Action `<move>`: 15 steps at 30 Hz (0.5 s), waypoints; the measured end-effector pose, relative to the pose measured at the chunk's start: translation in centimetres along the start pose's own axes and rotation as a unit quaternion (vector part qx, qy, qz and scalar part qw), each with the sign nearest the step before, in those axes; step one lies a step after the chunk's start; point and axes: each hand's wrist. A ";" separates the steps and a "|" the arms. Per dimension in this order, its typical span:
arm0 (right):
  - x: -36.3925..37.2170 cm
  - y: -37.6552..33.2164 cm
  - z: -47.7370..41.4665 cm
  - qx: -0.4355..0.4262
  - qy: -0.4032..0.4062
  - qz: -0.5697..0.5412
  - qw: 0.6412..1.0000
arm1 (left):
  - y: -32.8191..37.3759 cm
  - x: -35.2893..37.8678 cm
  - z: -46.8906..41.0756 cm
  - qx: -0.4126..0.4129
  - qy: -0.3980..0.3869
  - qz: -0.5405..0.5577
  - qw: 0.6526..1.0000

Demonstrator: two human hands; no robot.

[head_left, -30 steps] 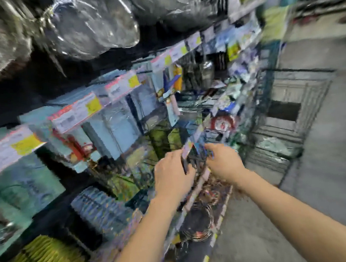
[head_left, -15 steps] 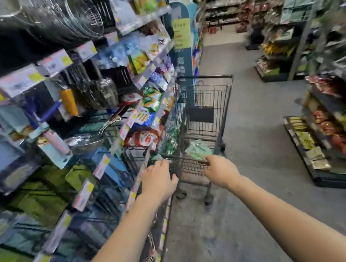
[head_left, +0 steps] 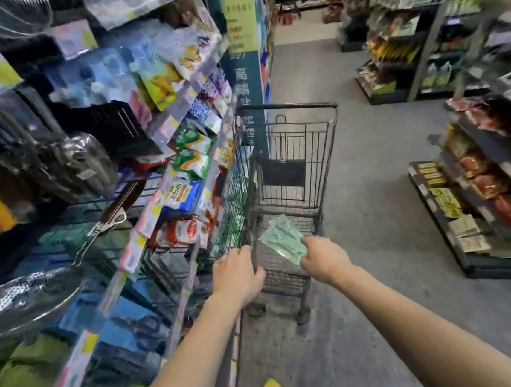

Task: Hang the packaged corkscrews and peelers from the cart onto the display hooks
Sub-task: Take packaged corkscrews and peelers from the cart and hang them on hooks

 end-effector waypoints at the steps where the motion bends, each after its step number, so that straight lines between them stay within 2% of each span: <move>1: 0.0 -0.4 -2.0 0.006 -0.006 0.006 1.000 | -0.4 -0.1 -2.2 -0.002 -0.009 0.005 1.000; 8: 0.7 -2.3 -13.4 0.025 -0.048 0.041 0.998 | -1.8 -0.2 -14.8 0.002 -0.063 0.019 0.998; 15: 1.1 -0.9 -23.0 0.038 -0.084 0.034 0.995 | -0.9 1.5 -24.1 0.007 -0.091 0.028 0.995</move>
Point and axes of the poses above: each hand's wrist, its own z-axis away from the middle knuckle, its own x-axis out of the palm, y = z × x, and after that the axes turned 2 degrees about y, right-handed
